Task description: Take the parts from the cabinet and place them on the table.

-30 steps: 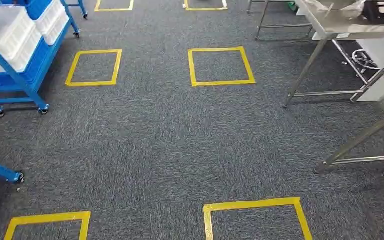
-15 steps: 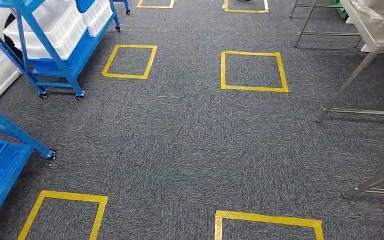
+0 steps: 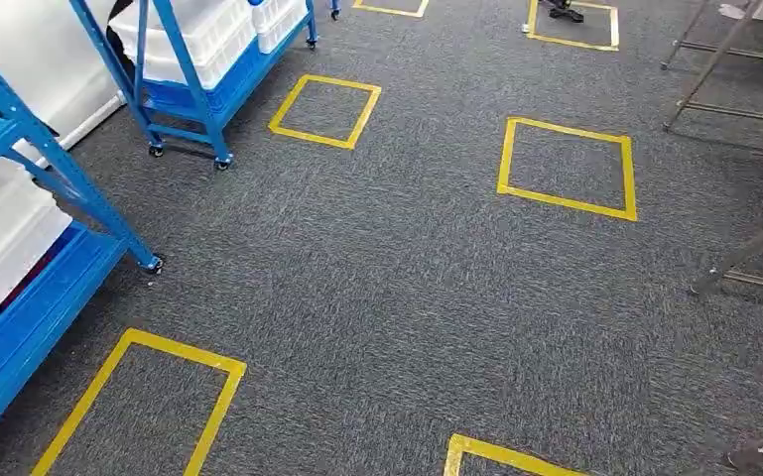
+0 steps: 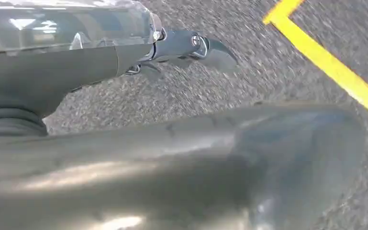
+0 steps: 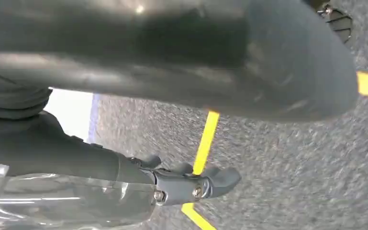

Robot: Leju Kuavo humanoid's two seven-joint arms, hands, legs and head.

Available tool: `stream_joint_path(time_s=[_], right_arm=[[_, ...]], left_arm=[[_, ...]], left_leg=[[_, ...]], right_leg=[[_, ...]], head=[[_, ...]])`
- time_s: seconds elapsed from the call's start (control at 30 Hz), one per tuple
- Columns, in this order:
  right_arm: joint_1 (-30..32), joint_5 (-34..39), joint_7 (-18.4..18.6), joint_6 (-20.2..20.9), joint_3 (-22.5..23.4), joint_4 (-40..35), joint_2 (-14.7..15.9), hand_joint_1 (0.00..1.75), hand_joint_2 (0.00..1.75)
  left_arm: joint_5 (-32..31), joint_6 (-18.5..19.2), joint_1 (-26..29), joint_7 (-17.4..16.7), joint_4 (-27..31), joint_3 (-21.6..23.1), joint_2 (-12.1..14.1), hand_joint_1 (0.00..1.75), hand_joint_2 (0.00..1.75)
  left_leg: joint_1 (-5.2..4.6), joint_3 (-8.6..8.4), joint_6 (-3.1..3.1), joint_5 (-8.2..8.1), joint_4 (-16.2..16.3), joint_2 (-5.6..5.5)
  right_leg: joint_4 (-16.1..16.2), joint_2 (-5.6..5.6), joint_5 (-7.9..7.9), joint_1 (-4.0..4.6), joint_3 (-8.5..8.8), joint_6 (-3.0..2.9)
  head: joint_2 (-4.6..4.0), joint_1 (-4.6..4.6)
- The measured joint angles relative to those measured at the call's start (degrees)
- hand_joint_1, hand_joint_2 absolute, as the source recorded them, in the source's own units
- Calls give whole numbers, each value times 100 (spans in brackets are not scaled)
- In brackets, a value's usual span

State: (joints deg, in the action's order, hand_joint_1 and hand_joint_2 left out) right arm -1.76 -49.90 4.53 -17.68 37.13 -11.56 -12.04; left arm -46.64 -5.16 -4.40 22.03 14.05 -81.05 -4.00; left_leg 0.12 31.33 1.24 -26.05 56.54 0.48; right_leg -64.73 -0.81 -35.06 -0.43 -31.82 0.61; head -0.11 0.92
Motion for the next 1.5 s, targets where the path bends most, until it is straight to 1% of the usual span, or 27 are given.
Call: stream_joint_path(time_s=[0.07, 0.1, 0.17, 0.23, 0.27, 0.33, 0.4, 0.43, 0.47, 0.5, 0.57, 0.63, 0.67, 0.73, 0.77, 0.8, 0.93, 1.0, 1.03, 1.1, 1.17, 1.23, 1.27, 1.3, 1.37, 1.43, 1.5], right_arm=[[13, -2, 22, 4, -2, 13, 0, 0, 0], [14, -2, 33, 4, -4, 20, 0, 0, 0], [22, -2, 70, 11, -7, 24, 0, 0, 0], [30, 4, 92, 11, -4, 24, 0, 0, 0], [51, 17, 120, 11, -4, 35, 0, 0, 0], [41, 18, 146, 9, -7, 39, -9, 0, 0], [32, 39, 186, 13, -7, 39, -9, 0, 0], [37, 61, 199, 22, -2, 39, -20, 0, 0], [60, 79, 208, 26, 2, 39, -6, 0, 0], [75, 96, 208, 42, 4, 39, -7, 0, 0], [110, 122, 203, 46, 15, 39, 2, 0, 0], [112, 127, 175, 52, 39, 39, 26, 0, 0], [112, 129, 155, 57, 46, 39, 35, 0, 0], [111, 127, 127, 77, 50, 37, 46, 0, 0], [114, 127, 118, 87, 50, 37, 50, 0, 0], [125, 125, 111, 94, 52, 37, 57, 0, 0], [73, 164, 85, 111, 57, 28, 70, 0, 0], [107, 223, 70, 101, 98, 28, 79, 0, 0], [121, 232, 70, 101, 109, 28, 79, 0, 0], [147, 236, 66, 96, 138, 28, 83, 0, 0], [165, 245, 66, 87, 181, 28, 83, 0, 0], [177, 260, 66, 85, 212, 28, 85, 0, 0], [189, 262, 66, 87, 219, 28, 90, 0, 0], [208, 271, 70, 89, 242, 29, 94, 0, 0], [190, 278, 63, 90, 249, 28, 94, 0, 0], [176, 278, 50, 92, 256, 28, 94, 0, 0], [194, 280, 37, 105, 286, 26, 90, 0, 0]], left_arm=[[2, 0, -16, 0, 0, -4, 4, 0, 0], [2, 0, -13, -2, 0, -9, 13, 0, 0], [-2, 0, -3, -15, 0, -9, 17, 0, 0], [-33, 9, -2, -15, 0, -9, 17, 0, 0], [-70, 11, -6, -13, -2, -9, 13, 0, 0], [-116, 9, -13, 24, -2, -4, 9, 0, 0], [-162, -9, 25, 74, -2, -2, -9, 0, 0], [-190, -26, 25, 101, -2, 0, -11, 0, 0], [-210, -41, 24, 138, -2, 13, -39, 0, 0], [-232, -48, 5, 151, -2, 26, -63, 0, 0], [-258, -76, -21, 175, -4, 39, -111, 0, 0], [-278, -140, -9, 181, -9, 46, -162, 0, 0], [-291, -162, 0, 181, -9, 46, -175, 0, 0], [-291, -188, 0, 181, -9, 46, -199, 0, 0], [-291, -206, -13, 186, -9, 50, -212, 0, 0], [-291, -214, -38, 188, -9, 55, -225, 0, 0], [-394, -317, -3, 223, -9, 90, -306, 0, 0], [-498, -433, 5, 269, -7, 173, -372, 0, 0], [-505, -466, -3, 280, -7, 181, -409, 0, 0], [-511, -485, 9, 330, -7, 190, -472, 0, 0], [-496, -507, 23, 369, -7, 205, -531, 0, 0], [-492, -507, 26, 393, -7, 234, -579, 0, 0], [-490, -507, 21, 400, -7, 240, -590, 0, 0], [-483, -503, 11, 415, -7, 245, -603, 0, 0], [-446, -503, 14, 439, -7, 254, -603, 0, 0], [-422, -483, 42, 450, -7, 254, -599, 0, 0], [-400, -459, 53, 450, -7, 254, -588, 0, 0]], left_leg=[[-9, 11, 10, 0, 5, -145], [-11, 9, 10, -1, 13, -228], [-8, -12, 1, -9, 23, -404], [4, -27, -39, -35, 54, -567], [-2, 8, -64, -45, 70, -618], [16, 74, -137, -24, 99, -729], [27, 99, -217, -9, 62, -862], [33, 97, -235, -46, 93, -836], [2, 167, -260, -177, 283, -457], [6, 349, -284, -390, 640, -261], [38, 807, -325, -800, 1564, -127], [63, 968, -351, -798, 1877, -98], [67, 842, -353, -611, 1624, -79], [67, 285, -335, -105, 591, 86], [48, 53, -305, -27, 141, 409], [-13, 23, -254, -51, 98, 424], [-1, 11, -97, -16, 46, 146], [16, 15, -22, 16, 21, 41], [13, 25, 0, 19, 21, -24], [-3, 35, 12, 21, 29, -177], [-6, 19, 10, 16, 36, -352], [-3, -6, -4, 1, 49, -529], [1, -7, -15, -6, 60, -602], [-33, 22, -51, -27, 95, -655], [7, 59, -106, -17, 98, -758], [19, 81, -184, 2, 59, -890], [-17, 176, -243, -204, 340, -365]], right_leg=[[-880, 59, -344, -4, -462, 7], [-1085, 60, -338, -5, -592, 4], [-679, 78, 95, -20, -478, -5], [331, 289, 690, -47, -61, -26], [521, 600, 623, -62, 19, -48], [580, 517, 653, -40, -2, -62], [606, 406, 662, -42, 21, -132], [673, 313, 688, -84, 56, -176], [708, 243, 687, -68, 87, -219], [708, 153, 682, -56, 93, -246], [706, -34, 660, -26, 96, -274], [704, -192, 645, -17, 102, -269], [703, -255, 633, -17, 113, -260], [703, -379, 599, -20, 170, -225], [703, -437, 576, -7, 207, -191], [684, -483, 546, 31, 211, -142], [706, -656, 501, 16, 290, -16], [284, -121, 197, -32, 123, 26], [-177, 1, -49, -38, -114, 36], [-1025, 60, -336, -33, -564, 45], [-980, 68, -71, -32, -627, 32], [-110, 165, 532, -33, -283, -8], [369, 421, 786, -34, -104, -40], [562, 665, 735, -50, -26, -66], [603, 544, 729, -28, -24, -69], [634, 420, 731, -34, 2, -136], [706, 255, 752, -74, 54, -192]], head=[[0, 0], [0, 2], [0, 2], [0, 0], [0, 2], [0, 4], [0, 4], [0, 4], [0, 30], [0, 46], [0, 44], [0, 44], [0, 46], [0, 46], [0, 44], [0, 44], [0, 28], [0, 2], [0, -4], [0, -2], [0, -2], [0, -4], [0, -9], [0, 2], [0, -2], [0, 0], [0, 22]])
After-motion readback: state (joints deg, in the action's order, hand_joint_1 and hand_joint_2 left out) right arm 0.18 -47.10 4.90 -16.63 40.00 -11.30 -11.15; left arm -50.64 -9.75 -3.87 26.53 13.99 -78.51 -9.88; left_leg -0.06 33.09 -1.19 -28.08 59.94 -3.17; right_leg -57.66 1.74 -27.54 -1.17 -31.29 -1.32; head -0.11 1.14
